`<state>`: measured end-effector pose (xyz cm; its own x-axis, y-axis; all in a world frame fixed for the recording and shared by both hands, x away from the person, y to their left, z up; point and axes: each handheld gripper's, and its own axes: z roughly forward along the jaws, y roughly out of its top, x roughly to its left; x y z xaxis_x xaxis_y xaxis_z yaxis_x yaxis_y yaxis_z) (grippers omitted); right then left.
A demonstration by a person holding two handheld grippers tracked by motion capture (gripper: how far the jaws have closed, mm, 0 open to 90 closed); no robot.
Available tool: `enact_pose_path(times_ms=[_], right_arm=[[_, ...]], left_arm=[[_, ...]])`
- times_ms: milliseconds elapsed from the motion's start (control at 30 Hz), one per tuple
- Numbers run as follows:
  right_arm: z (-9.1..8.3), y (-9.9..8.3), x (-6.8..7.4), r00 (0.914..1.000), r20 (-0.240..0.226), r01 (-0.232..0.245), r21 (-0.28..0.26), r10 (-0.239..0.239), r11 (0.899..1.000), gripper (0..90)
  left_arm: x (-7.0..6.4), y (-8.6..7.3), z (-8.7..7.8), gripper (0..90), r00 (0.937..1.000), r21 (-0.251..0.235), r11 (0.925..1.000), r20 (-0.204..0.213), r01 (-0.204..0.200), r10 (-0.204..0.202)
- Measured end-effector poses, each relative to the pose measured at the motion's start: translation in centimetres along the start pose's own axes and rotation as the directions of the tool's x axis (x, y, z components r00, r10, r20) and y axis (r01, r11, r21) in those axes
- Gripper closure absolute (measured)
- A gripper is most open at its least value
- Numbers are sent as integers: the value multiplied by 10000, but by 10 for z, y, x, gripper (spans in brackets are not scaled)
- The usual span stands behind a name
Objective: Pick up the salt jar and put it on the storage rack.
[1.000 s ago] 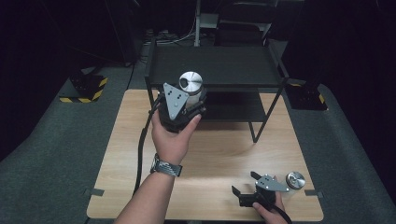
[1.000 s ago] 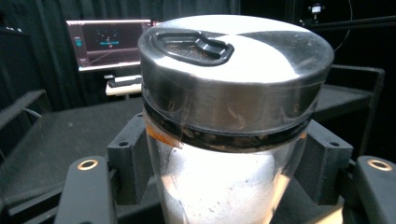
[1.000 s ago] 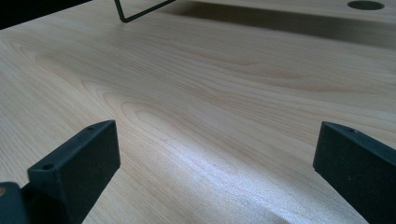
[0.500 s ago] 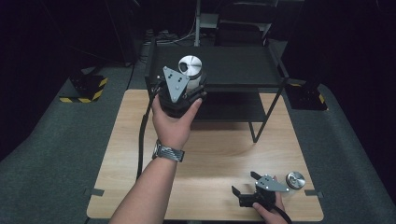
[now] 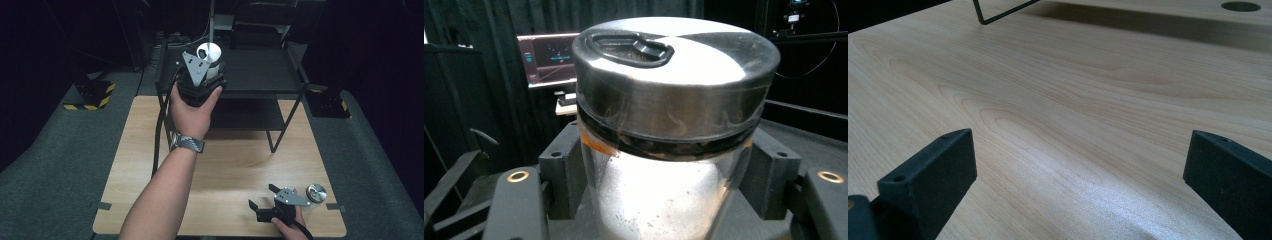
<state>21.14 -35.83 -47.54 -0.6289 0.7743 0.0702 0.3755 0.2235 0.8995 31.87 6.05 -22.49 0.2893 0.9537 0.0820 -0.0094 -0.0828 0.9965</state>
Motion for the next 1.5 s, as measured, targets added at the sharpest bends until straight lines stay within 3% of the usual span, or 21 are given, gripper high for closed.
enact_pose_path(times_ms=[167, 400, 633, 1133, 1500], right_arm=[[-1, -1, 1, 10000, 35, -7, -19, 7, 10000, 2], [-1, -1, 0, 10000, 18, -39, -42, 39, 10000, 2], [-2, -1, 0, 10000, -3, -64, -44, 64, 10000, 2], [-1, -1, -1, 10000, -47, -72, -43, 71, 10000, 2], [-1, -1, -1, 10000, -44, -79, -26, 79, 10000, 3]], left_arm=[[1, 5, 13, 312, 10000, 153, 9999, 33, 6, -7], [4, 4, 35, 313, 9985, 419, 9977, -17, 542, -541], [-1, 1, 52, 313, 9979, 693, 9955, -74, 645, -641], [-1, 10, 67, 312, 9957, 1121, 9894, 5, 921, -927], [-3, 7, 70, 310, 9969, 1079, 9911, 17, 779, -785]])
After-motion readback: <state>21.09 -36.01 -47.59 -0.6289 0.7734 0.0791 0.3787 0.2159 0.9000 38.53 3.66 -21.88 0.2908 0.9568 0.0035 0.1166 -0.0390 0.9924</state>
